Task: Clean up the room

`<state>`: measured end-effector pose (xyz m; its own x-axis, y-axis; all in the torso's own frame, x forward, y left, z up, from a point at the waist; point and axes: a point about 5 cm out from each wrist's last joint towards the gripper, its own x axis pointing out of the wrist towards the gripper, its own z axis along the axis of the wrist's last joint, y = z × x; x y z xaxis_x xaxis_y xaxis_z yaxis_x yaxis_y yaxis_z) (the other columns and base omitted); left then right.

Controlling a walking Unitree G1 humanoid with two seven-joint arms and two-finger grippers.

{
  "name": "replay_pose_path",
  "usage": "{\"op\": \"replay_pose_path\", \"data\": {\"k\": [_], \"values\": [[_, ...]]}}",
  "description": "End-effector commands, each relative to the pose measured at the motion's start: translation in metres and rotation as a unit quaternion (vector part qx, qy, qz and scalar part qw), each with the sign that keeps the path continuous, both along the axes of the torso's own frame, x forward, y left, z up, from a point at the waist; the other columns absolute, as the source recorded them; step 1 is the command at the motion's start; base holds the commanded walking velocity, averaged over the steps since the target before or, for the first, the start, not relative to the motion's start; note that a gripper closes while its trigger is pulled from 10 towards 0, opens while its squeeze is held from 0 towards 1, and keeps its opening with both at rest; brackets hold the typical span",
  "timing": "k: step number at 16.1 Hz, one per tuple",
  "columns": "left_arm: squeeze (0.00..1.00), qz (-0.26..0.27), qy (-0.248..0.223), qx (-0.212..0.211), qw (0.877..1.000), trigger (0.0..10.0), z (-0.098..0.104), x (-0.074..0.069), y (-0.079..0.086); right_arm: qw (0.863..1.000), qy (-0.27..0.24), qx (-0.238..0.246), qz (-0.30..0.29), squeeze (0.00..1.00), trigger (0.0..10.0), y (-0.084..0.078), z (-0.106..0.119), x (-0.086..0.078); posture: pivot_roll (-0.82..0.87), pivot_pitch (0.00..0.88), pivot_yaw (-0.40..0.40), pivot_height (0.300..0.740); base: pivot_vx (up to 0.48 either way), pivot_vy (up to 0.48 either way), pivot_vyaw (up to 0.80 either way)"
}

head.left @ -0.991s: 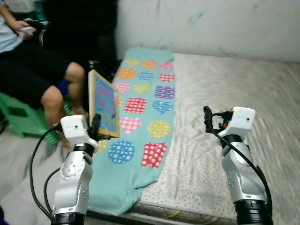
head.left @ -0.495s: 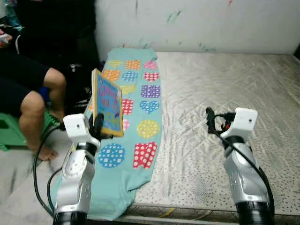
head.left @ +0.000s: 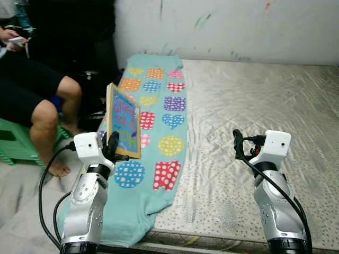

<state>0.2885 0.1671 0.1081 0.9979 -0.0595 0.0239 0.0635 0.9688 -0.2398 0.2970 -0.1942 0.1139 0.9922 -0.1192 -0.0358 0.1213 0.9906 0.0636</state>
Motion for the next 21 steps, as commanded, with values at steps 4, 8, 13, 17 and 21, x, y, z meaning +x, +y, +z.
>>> {"op": "replay_pose_path", "data": {"k": [4, 8, 13, 17, 21], "values": [[0.0, 0.019, -0.01, -0.002, 1.0, 10.0, 0.0062, -0.0039, 0.0107, 1.0, 0.001, -0.023, 0.01, 0.0, 10.0, 0.0058, 0.0036, -0.0004, -0.08, 0.0, 0.032, 0.74, 0.0, 0.0, 0.0], [0.0, 0.015, -0.015, 0.004, 1.0, 10.0, 0.0094, -0.0005, 0.0095, 1.0, 0.012, -0.022, -0.001, 0.0, 10.0, 0.0044, 0.0036, 0.0045, -0.08, 0.0, 0.038, 0.74, 0.0, 0.0, -0.35], [0.0, 0.008, -0.015, 0.007, 1.0, 10.0, 0.0109, 0.0027, 0.0074, 1.0, -0.005, -0.021, 0.0, 0.0, 10.0, 0.0037, 0.0063, 0.0031, -0.08, 0.0, 0.045, 0.74, 0.0, -0.049, -0.28], [0.0, 0.007, -0.016, 0.008, 1.0, 10.0, 0.0115, 0.0038, 0.0076, 1.0, -0.006, -0.022, 0.001, 0.0, 10.0, 0.0047, 0.007, 0.0046, -0.08, 0.0, 0.044, 0.74, 0.0, -0.272, 0.0], [0.0, 0.007, -0.017, 0.006, 1.0, 10.0, 0.0122, 0.0045, 0.0068, 1.0, -0.009, -0.023, 0.004, 0.0, 10.0, 0.0056, 0.0082, 0.0064, -0.08, 0.0, 0.044, 0.74, 0.0, -0.303, 0.0]]}}
